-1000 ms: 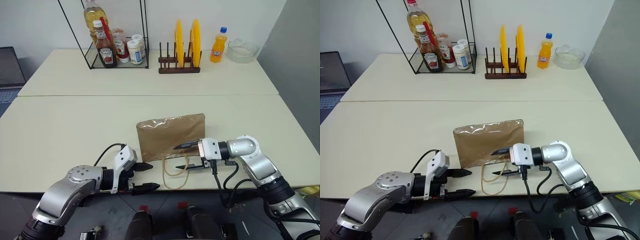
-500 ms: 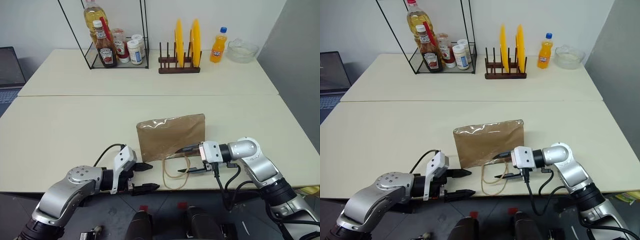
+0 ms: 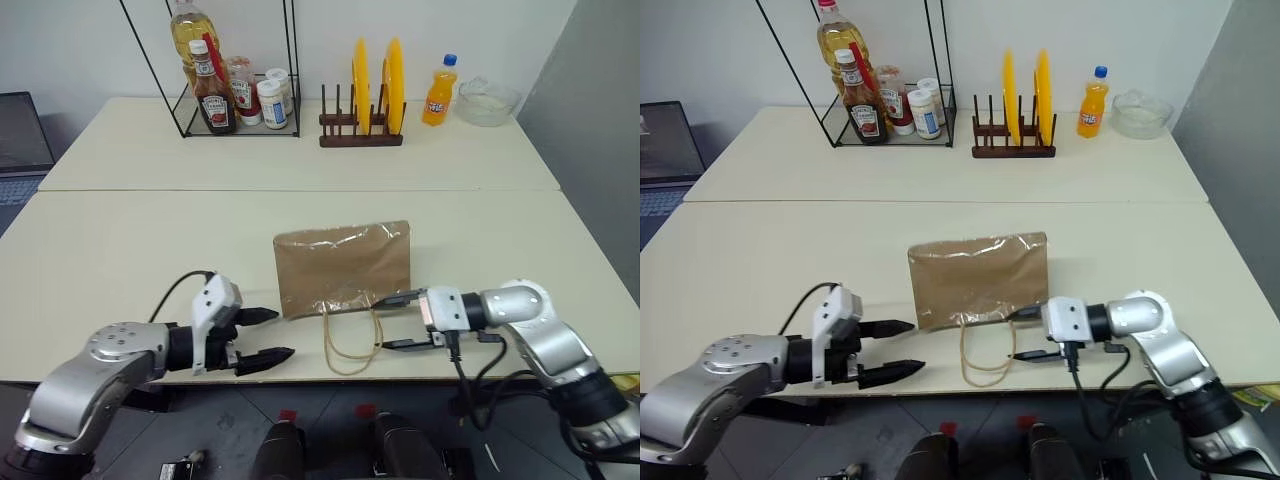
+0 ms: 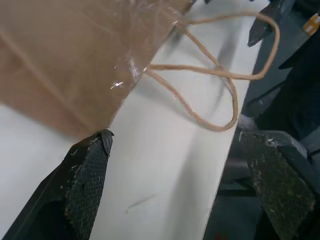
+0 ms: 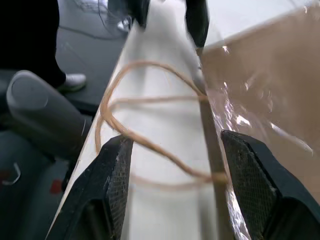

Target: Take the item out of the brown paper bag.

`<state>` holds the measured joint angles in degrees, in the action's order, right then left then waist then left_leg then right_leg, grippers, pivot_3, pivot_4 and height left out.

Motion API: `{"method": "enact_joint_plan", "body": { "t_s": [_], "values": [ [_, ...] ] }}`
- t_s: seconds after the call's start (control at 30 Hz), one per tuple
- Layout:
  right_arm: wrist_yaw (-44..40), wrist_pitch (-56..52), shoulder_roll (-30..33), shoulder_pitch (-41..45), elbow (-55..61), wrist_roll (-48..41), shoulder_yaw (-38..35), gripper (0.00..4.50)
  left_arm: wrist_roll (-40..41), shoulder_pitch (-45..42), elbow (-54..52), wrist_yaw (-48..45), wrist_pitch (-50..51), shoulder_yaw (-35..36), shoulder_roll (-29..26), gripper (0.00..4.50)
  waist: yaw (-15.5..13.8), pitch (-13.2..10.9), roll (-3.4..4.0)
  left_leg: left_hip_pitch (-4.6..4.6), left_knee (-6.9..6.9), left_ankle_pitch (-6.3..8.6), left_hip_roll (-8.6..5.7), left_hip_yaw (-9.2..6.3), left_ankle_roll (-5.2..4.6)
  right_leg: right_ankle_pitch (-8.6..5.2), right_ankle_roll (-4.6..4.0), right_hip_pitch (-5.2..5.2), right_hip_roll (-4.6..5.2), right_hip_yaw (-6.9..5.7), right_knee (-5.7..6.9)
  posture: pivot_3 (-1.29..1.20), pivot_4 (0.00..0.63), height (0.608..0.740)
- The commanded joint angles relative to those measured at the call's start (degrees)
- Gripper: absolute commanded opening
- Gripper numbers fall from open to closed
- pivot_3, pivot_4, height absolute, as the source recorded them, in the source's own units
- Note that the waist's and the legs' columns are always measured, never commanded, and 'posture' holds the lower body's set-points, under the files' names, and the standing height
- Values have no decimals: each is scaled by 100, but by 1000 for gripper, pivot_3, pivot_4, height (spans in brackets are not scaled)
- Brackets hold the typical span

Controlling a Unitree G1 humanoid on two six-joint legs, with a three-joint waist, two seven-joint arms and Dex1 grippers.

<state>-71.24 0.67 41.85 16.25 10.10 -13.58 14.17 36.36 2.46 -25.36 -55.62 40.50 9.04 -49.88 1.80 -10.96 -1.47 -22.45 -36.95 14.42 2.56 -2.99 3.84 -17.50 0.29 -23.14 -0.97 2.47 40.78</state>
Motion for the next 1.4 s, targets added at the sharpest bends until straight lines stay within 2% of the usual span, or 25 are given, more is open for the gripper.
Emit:
{"method": "enact_joint_plan", "body": {
  "t_s": [0.03,0.17,0.2,0.3,0.33,0.37,0.43,0.57,0.67,0.77,0.83,0.97,1.1,1.17,1.3,1.4],
  "values": [
    [16,-366,297,-184,514,-300,-409,2946,140,96,-199,33,8,443,-105,4334,5,0,0,0,1,0,0,0,0,0,0,0,0,1,-1,0,150,740],
    [783,-1014,203,-264,610,-514,-1009,2946,141,30,-71,249,-31,849,-47,4334,12,0,0,4,0,0,4,3,0,-2,3,0,-1,2,0,0,150,740],
    [1013,-1166,122,-242,597,-562,-1165,3226,159,-47,-28,361,-40,950,5,4334,10,0,-1,3,0,0,4,2,0,-2,3,0,-2,3,0,0,150,740],
    [1781,-1516,-190,-151,573,-614,-1616,3258,263,-455,172,824,-18,1310,201,4334,1,0,-1,0,-1,0,0,2,1,-2,3,0,-1,3,-1,0,150,740],
    [2021,-1681,-297,-123,586,-660,-1750,3493,300,-632,280,989,6,1426,271,4500,0,0,-1,0,-2,0,0,2,1,-2,3,0,-1,2,-1,0,150,740],
    [2263,-1816,-402,-108,602,-676,-1878,3953,319,-842,411,1183,33,1532,342,4500,1,0,-1,-2,-2,-1,-1,1,1,-1,3,0,-1,1,0,0,150,740],
    [2554,-2010,-526,-121,657,-725,-2030,4456,396,-1079,556,1358,109,1648,411,4500,0,0,-1,-3,-1,-1,-1,1,1,1,-1,-1,-1,2,0,0,150,740],
    [2737,-2248,-600,-160,739,-766,-2104,4456,278,-1117,574,1387,92,1431,421,4500,9,0,-1,-5,2,0,-3,6,1,7,-12,-4,-1,5,-2,0,150,740],
    [2469,-2275,-496,-233,941,-831,-1974,4456,352,-1118,510,1341,191,1306,408,4500,5,0,-1,-6,2,0,-2,5,2,11,-19,-4,0,4,-3,0,150,740],
    [1725,-1445,-195,-468,1064,-592,-1692,3880,499,-964,347,1215,372,1208,351,4500,7,0,-1,-6,2,0,-1,4,2,1,0,-4,-1,2,-2,0,150,740],
    [1365,-383,2,-575,869,-65,-1379,3220,607,-851,224,1144,506,1183,327,4500,9,0,-1,-5,2,0,-2,8,1,-2,4,-4,0,4,-4,0,150,740],
    [1267,1321,117,-555,217,825,-903,1801,766,-517,-97,948,680,1049,266,4500,14,0,-2,-3,1,0,1,7,2,-2,5,-4,-1,3,-4,0,150,740],
    [1399,3559,176,-352,-1034,1928,-262,1801,848,-171,-488,767,766,756,237,4500,15,0,-3,-2,-1,0,-1,9,2,-2,4,-3,-1,5,-4,0,150,740],
    [1473,4307,181,-241,-1581,2193,-22,1801,852,4,-702,679,773,584,206,4500,8,-1,-1,-1,-1,0,-2,14,2,1,-1,-3,-1,7,-4,0,150,740],
    [1489,5005,67,-26,-2128,2256,374,1801,889,185,-919,602,770,340,194,4500,4,0,-2,4,-1,-1,0,12,3,12,-21,1,0,9,-1,0,150,740],
    [1515,5146,-119,141,-2254,2190,621,1801,818,230,-954,596,705,162,237,4500,11,1,-4,13,0,-1,3,11,3,13,-22,6,-1,11,2,0,150,740]
  ]
}}
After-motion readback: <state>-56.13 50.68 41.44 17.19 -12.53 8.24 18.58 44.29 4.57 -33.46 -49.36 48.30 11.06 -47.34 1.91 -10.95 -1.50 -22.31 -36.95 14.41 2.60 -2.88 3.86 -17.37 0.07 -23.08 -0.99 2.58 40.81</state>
